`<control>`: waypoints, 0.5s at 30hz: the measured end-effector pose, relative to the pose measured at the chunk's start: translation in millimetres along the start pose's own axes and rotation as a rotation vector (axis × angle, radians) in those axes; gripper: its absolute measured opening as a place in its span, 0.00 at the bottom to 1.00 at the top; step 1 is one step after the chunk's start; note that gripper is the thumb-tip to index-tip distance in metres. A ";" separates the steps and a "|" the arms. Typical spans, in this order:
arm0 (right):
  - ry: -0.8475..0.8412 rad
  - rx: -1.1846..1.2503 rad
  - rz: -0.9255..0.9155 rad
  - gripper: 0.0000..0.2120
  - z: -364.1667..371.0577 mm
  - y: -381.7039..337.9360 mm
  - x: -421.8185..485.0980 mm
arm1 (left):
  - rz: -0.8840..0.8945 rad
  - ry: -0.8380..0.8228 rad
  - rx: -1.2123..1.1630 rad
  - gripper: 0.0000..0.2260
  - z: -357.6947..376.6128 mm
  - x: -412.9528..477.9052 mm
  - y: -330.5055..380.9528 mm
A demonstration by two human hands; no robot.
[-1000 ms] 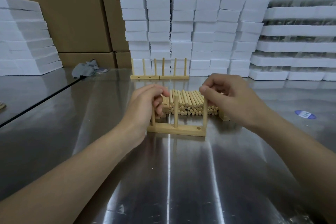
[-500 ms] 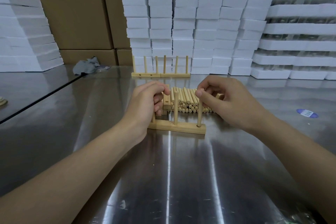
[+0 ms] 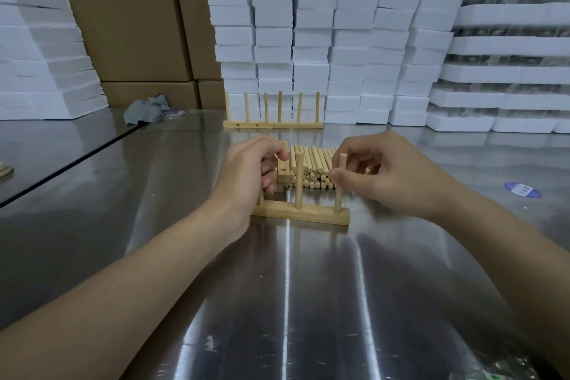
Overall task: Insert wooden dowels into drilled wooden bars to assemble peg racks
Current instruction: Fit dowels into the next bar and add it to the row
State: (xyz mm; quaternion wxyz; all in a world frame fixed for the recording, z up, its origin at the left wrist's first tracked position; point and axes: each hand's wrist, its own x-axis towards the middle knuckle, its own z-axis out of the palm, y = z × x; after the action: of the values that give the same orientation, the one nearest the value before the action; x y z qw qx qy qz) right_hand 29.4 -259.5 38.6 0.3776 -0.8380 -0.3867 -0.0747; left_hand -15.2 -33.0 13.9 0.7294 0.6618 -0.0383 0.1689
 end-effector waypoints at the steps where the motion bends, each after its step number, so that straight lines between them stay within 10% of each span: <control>1: -0.027 -0.011 0.014 0.08 -0.7 2.0 0.8 | 0.000 -0.001 0.005 0.08 -0.2 -0.2 0.1; 15: -0.159 -0.097 0.050 0.09 -1.8 10.9 4.4 | -0.004 -0.045 0.041 0.10 1.4 -1.9 -2.3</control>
State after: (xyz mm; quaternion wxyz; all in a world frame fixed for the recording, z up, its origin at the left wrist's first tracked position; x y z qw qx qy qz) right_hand 40.5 -262.6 35.5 0.3065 -0.8679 -0.3905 -0.0174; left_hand -16.0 -34.9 11.3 0.7149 0.6803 -0.0499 0.1533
